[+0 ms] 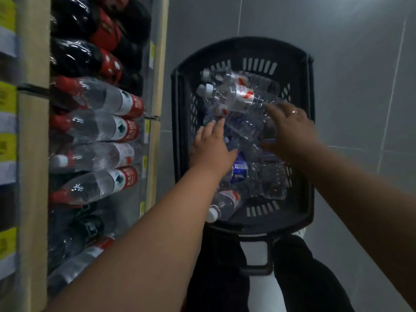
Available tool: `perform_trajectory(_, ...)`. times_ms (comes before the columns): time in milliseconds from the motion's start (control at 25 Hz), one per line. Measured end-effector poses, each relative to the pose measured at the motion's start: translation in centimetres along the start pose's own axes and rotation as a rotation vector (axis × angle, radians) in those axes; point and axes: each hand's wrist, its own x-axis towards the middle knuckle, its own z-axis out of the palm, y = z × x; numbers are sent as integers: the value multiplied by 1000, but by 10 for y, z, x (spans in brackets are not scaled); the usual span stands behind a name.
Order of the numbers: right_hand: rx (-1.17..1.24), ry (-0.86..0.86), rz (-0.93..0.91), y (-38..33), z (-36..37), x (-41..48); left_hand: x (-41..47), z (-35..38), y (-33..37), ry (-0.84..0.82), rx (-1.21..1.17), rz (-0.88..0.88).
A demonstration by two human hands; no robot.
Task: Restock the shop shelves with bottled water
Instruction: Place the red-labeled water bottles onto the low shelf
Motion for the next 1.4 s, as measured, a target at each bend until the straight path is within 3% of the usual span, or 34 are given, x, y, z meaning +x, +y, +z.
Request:
perform_trajectory(400,16,43,82,-6,38,112,92,18,-32,-124,-277,-163)
perform_trajectory(640,140,18,80,-1,14,103,101,8,-11,-141,-615,-301)
perform_trajectory(760,155,41,-9,-3,11,89,98,15,-8,-157,-629,-237)
perform_trajectory(840,289,1,-17,-6,4,82,96,11,-15,-174,-680,-147)
perform_trajectory(920,572,-134,37,-7,3,71,87,-8,-14,-253,-829,-94)
perform_trajectory(1040,916,-303,133,-10,14,49,77,-25,-15,-396,-1121,-142)
perform_trajectory(1240,1204,-341,161,-16,31,46,69,-18,-32,-257,-1065,-164)
perform_trajectory(1320,974,-240,183,-20,43,57,68,-16,-42,-171,-1050,-171)
perform_trajectory(1400,458,-98,195,-28,60,74,67,-14,-47,-126,-1034,-183)
